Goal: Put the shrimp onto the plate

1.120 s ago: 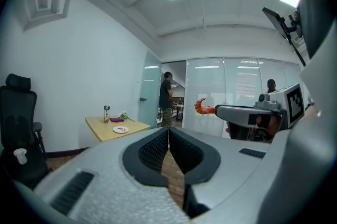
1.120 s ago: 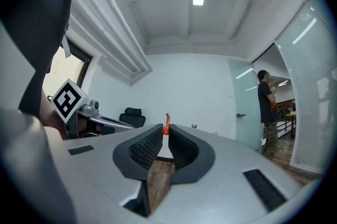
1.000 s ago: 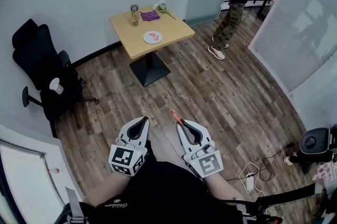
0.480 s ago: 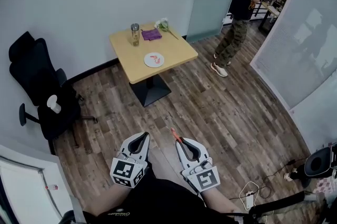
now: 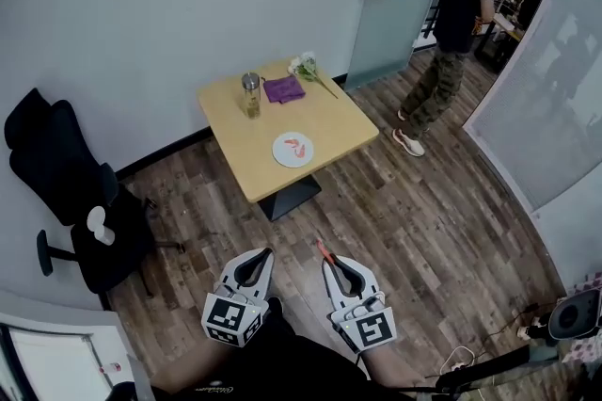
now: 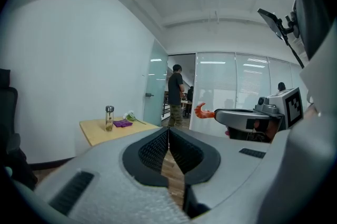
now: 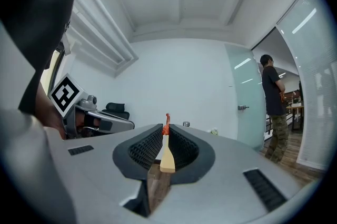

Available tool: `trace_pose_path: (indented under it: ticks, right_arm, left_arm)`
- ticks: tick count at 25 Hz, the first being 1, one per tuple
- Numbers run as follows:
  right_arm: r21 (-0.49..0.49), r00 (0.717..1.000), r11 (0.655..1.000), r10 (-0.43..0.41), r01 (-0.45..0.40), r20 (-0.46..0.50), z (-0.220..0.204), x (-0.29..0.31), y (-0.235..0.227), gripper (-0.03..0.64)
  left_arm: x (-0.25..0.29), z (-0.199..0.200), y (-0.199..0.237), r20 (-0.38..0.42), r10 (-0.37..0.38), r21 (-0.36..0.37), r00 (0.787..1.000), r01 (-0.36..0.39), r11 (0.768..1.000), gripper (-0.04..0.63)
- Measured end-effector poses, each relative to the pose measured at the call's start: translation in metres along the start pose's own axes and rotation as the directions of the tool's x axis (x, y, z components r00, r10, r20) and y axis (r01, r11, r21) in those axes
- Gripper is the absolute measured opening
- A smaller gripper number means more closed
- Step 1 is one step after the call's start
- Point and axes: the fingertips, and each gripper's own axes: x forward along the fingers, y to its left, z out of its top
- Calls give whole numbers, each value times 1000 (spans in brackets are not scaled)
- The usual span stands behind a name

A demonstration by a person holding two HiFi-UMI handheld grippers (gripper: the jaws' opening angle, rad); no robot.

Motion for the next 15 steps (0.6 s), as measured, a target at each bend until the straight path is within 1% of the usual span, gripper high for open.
trace_pose_path:
  ticks: [4,8,11,15]
  right_arm:
    - [9,1000,1000,-22,22,0,1,69,-21,35]
    - [-7,999,999,-31,31,-10,0,120,-36,35]
    - [-13,999,999,-39,39,-17,-2,145,-43,35]
    - [-2,999,999,-44,44,-27,-5,164,-57,37]
  left_arm:
    - [40,10,56,-7,-12,-9,1000,12,1000,5]
    - [70,22,96,7,-28,-15,1000,28,1000,6]
    - [89,25,117,4,-40,-19,999,40,999,5]
    - [115,27,128,-1,-55,-30,999,54,998,5]
